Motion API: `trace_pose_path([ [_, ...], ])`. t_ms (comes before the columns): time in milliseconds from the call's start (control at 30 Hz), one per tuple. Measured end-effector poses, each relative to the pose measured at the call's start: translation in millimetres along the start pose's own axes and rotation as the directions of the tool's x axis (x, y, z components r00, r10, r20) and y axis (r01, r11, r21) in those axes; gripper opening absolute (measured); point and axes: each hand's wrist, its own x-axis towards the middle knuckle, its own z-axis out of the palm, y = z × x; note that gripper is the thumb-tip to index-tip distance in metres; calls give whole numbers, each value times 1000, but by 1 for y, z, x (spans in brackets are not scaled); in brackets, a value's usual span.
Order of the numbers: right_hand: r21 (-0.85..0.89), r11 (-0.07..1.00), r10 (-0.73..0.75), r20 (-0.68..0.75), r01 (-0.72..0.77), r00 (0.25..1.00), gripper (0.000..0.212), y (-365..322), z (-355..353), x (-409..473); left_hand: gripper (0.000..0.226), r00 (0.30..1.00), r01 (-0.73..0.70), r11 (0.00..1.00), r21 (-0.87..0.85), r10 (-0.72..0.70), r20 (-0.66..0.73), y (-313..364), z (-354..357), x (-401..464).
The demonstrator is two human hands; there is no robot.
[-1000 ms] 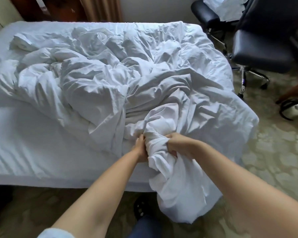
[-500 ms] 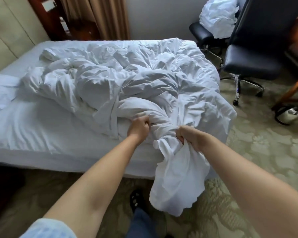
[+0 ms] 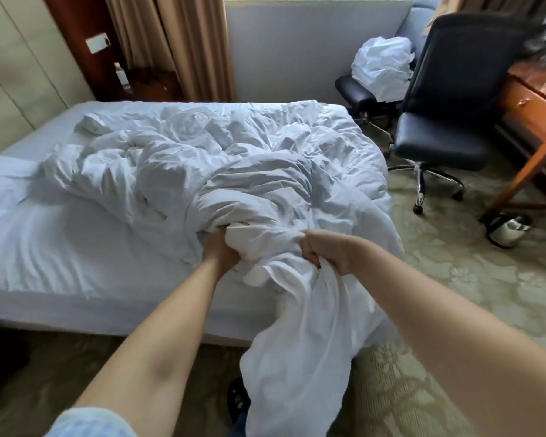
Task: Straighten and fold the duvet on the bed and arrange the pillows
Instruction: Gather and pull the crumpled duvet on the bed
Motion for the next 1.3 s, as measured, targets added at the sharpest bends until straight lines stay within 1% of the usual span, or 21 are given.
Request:
trace_pose_path([
  [33, -222, 974, 19, -118, -45, 993, 38, -1, -10, 3, 38, 997, -45, 990, 131, 37, 65, -3, -6, 3],
  [67, -401, 911, -2, -240, -97, 971, 27, 1, -21, 6, 34, 988, -87, 986, 143, 67, 138, -3, -15, 4],
  [100, -542, 824, -55, -365, -164, 929, 16, 0, -32, 6, 27, 966, -149, 963, 224, 93, 242, -3, -23, 7],
  [167, -628, 739, -190, -541, -243, 820, 19, -10, -43, 2, 17, 906, -244, 932, 268, 120, 407, 16, -47, 7],
  [233, -678, 690, -385, -639, -252, 666, 28, -22, -45, -3, 25, 887, -325, 908, 264, 196, 417, 40, -73, 8],
  [300, -765, 570, -577, -632, -299, 517, 28, -32, -50, -4, 24, 890, -366, 888, 279, 246, 384, 66, -94, 5],
  [333, -787, 526, -614, -613, -320, 497, 29, -33, -51, -3, 21, 877, -397, 869, 294, 266, 399, 77, -98, -1],
  [367, -804, 490, -597, -591, -337, 542, 30, -30, -51, 1, 19, 854, -417, 859, 297, 259, 451, 81, -93, -6],
  [400, -821, 455, -534, -561, -344, 633, 32, -24, -47, 7, 19, 824, -428, 851, 304, 231, 517, 81, -86, -12],
  [467, -855, 389, -301, -471, -344, 829, 44, -4, -30, 21, 23, 780, -413, 852, 323, 147, 608, 69, -68, -21],
  [533, -858, 442, -91, -334, -262, 938, 66, 17, -2, 36, 22, 772, -334, 890, 311, 69, 632, 46, -51, -21],
  [600, -796, 591, 45, -130, -131, 990, 105, 29, 31, 49, 21, 789, -241, 925, 294, 11, 614, 31, -38, -22],
  [667, -721, 693, 26, -10, -25, 1000, 130, 33, 64, 56, 29, 818, -189, 941, 282, -8, 575, 23, -25, -22],
  [733, -661, 750, -90, -56, 30, 994, 127, 34, 86, 61, 35, 880, -135, 963, 232, 9, 475, 17, -21, -21],
  [767, -613, 789, -147, -132, 36, 980, 112, 34, 91, 65, 32, 921, -100, 981, 168, 28, 388, 14, -22, -20],
  [867, -551, 833, -298, -389, 39, 871, 40, 26, 99, 70, 27, 994, -12, 998, -69, 20, 111, -2, -30, -25],
  [933, -513, 857, -325, -483, 37, 813, 25, 7, 107, 70, 24, 1000, -12, 997, -77, 12, 0, -20, -30, -30],
  [1000, -418, 907, -302, -558, 53, 773, 30, -17, 116, 70, 19, 998, -7, 996, -87, 1, -69, -43, -28, -33],
  [1100, -331, 942, -265, -609, 64, 748, 29, -46, 126, 79, 50, 1000, 31, 993, -116, -30, 6, -74, -30, -23],
  [1200, -323, 945, -245, -622, 41, 744, 33, -62, 136, 90, 57, 984, 1, 970, -242, 43, 175, -95, -36, -1],
  [1300, -301, 953, -235, -658, 37, 715, 20, -72, 145, 100, 72, 954, -51, 945, -323, 142, 264, -106, -45, 18],
])
